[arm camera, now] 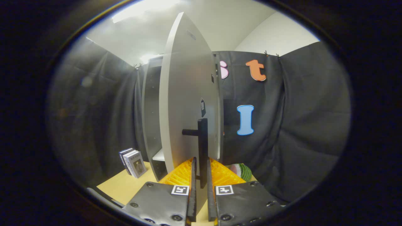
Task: Open the shoe cabinet door, grab the shoes and put them into the shoe cabinet, then close the shoe cabinet door.
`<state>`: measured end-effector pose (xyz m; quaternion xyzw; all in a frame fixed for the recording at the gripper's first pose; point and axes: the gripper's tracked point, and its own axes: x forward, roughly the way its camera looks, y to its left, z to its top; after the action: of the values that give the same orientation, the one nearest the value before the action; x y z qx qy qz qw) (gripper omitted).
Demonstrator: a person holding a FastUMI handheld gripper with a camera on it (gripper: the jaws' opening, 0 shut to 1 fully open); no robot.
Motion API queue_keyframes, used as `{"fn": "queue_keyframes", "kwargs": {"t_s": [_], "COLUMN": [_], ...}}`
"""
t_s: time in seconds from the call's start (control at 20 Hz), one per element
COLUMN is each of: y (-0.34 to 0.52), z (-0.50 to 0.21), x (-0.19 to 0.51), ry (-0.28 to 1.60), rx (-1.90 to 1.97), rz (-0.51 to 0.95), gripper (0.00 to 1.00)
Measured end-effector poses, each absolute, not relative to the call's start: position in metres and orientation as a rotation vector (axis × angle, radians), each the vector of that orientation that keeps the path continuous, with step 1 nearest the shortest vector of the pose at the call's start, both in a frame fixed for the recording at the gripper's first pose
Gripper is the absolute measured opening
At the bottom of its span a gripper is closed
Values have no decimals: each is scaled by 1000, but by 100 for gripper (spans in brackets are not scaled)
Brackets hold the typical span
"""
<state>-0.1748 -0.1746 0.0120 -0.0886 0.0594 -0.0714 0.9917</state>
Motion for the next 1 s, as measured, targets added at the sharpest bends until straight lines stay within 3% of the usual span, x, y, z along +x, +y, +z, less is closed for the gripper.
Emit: {"fn": "queue_keyframes", "kwargs": {"t_s": [0.6, 1.0], "y": [-243, -219], "z": [19, -37], "x": [-227, -241], "ry": [104, 177], "rx": [-177, -148], "rz": [-329, -281], "gripper": [7, 8]}}
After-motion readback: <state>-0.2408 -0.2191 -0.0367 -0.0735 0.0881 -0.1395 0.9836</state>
